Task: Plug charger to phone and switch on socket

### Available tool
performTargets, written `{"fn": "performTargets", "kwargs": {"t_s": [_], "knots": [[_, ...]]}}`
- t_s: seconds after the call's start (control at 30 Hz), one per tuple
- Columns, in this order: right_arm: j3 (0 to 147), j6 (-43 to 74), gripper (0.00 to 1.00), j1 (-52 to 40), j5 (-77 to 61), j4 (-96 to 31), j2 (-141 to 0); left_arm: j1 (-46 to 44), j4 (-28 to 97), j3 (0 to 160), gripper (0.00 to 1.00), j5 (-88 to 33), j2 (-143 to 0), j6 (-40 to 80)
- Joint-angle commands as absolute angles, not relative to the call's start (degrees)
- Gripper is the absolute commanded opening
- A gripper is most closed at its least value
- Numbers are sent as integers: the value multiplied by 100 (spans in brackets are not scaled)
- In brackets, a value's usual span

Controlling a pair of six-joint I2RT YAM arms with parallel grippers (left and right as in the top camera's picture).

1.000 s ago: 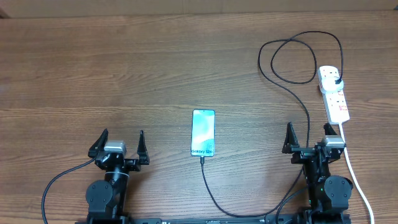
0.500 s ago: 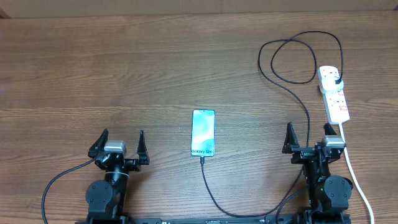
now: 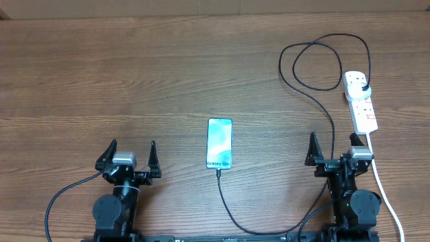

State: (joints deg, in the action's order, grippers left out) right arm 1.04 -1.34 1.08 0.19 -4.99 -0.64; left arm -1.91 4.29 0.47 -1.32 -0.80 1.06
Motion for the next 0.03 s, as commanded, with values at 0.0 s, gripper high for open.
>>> {"fn": "performTargets", "kwargs": {"t_s": [0.0], "knots": [[43,-158,100,86,-12,-478,-16,-217,434,27,100,-193,-21,-3]]}}
